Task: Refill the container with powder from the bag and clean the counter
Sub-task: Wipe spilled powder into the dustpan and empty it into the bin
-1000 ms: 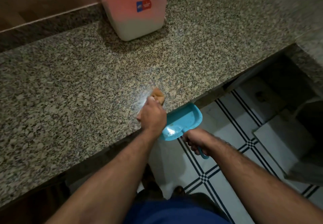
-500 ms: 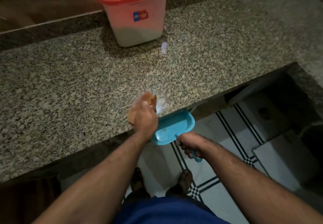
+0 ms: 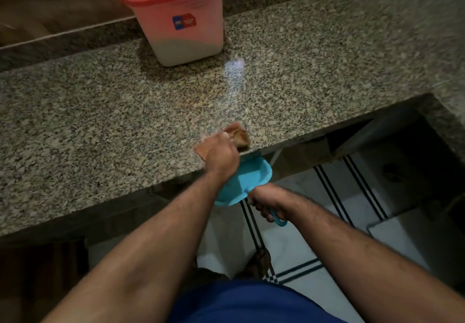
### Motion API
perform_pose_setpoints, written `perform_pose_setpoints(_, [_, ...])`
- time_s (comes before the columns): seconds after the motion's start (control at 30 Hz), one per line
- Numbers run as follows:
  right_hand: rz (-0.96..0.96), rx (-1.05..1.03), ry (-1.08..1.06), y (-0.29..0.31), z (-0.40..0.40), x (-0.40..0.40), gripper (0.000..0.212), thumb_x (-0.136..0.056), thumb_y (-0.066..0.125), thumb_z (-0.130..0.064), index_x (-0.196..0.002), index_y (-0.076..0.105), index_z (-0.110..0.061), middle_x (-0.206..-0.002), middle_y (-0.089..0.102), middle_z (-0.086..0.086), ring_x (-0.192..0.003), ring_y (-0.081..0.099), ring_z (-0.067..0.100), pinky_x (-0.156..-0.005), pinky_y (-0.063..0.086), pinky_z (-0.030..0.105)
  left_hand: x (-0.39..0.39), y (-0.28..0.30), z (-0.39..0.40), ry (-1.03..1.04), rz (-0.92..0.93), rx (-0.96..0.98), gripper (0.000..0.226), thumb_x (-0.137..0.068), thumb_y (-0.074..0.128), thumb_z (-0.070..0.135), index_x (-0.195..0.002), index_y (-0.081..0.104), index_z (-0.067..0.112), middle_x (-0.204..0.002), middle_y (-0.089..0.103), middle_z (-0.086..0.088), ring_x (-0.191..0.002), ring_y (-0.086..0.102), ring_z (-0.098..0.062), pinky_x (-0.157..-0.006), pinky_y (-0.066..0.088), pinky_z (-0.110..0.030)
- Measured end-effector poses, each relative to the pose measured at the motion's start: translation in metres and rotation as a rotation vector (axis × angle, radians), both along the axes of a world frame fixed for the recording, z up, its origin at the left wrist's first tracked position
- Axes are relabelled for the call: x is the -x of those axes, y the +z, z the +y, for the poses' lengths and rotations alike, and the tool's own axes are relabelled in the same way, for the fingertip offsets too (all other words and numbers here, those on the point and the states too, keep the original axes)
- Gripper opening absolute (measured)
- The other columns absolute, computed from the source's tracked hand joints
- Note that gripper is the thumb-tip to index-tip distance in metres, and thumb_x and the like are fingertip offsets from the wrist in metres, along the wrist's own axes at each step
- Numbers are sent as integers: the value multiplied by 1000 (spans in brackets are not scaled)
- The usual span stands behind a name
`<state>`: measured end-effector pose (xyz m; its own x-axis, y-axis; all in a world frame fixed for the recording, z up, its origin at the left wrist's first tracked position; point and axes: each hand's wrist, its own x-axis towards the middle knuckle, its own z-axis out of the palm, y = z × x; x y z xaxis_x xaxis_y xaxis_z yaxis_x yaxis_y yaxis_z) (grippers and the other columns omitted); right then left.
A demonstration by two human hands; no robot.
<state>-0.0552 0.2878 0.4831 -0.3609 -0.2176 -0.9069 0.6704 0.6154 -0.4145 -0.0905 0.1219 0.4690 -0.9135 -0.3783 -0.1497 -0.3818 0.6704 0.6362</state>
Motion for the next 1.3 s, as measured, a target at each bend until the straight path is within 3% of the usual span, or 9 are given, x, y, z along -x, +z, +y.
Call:
perform_pose_setpoints(0.2, [-4, -9, -11, 3, 28, 11, 10, -91, 54, -6, -92, 53, -16, -61, 40, -3, -46, 31, 11, -44, 28, 24, 40, 28, 43, -11, 247, -88, 28, -115, 37, 34, -126, 52, 13, -81, 58, 5, -70, 59, -17, -57, 46, -33])
perform_pose_setpoints(0.33, [25, -22, -66, -4, 39, 10, 12, -87, 48, -3, -89, 53, -13, -53, 38, -2, -43, 28, 12, -45, 25, 24, 58, 16, 66, -305, 135, -31, 35, -115, 34, 36, -134, 49, 11, -95, 69, -5, -80, 67, -27, -71, 57, -41])
perform_pose_setpoints(0.43, [35, -33, -47, -6, 43, 9, 12, -86, 47, -3, -83, 49, -14, -55, 38, -1, -43, 28, 13, -46, 25, 25, 49, -4, 72, -422, -47, 37, 33, -115, 35, 33, -135, 46, 10, -109, 73, -21, -96, 69, -42, -77, 49, -41])
perform_pose_setpoints(0.6, [41, -67, 29, -11, 39, 10, 14, -83, 45, -4, -78, 46, -17, -57, 35, -1, -43, 27, 13, -45, 24, 23, 25, 11, 19, -49, 93, -8, 23, -115, 36, 35, -119, 48, 16, -87, 61, 2, -77, 66, -23, -58, 44, -32])
perform_pose_setpoints(0.73, [52, -53, 36, -21, 29, 5, 39, -80, 48, -5, -115, 61, -14, -58, 39, -1, -43, 31, 13, -44, 27, 22, -26, 12, -50, 254, 266, 52, 32, -112, 39, 29, -133, 52, 11, -89, 59, 0, -74, 57, -21, -60, 36, -31])
perform_pose_setpoints(0.83, [53, -35, 60, -23, 17, 3, 36, -82, 50, -6, -115, 60, -12, -57, 39, -1, -42, 31, 13, -44, 27, 22, -56, 0, -86, 466, 204, 210, 38, -112, 37, 29, -139, 52, 7, -93, 59, -6, -79, 58, -27, -64, 39, -35])
perform_pose_setpoints(1.07, [57, -42, 67, -19, 1, 7, 12, -81, 50, -6, -90, 55, -13, -57, 39, -1, -43, 30, 14, -45, 25, 24, -26, -9, -33, 123, 141, -85, 21, -116, 37, 32, -112, 51, 17, -88, 60, 3, -76, 61, -22, -58, 52, -35])
perform_pose_setpoints(1.17, [36, -61, 70, -16, 6, 8, 11, -83, 52, -7, -83, 49, -17, -53, 39, -3, -42, 29, 13, -45, 24, 23, 15, 18, -38, 201, 208, -213, 19, -117, 36, 30, -115, 51, 18, -86, 59, 5, -67, 58, -10, -47, 46, -15])
perform_pose_setpoints(1.3, [20, -86, 92, -12, 15, 10, 14, -85, 54, -8, -80, 47, -18, -54, 40, -2, -44, 31, 14, -46, 25, 24, 24, 14, -31, 106, 232, -74, 29, -117, 32, 37, -127, 52, 18, -82, 61, 6, -62, 56, -10, -49, 48, -31])
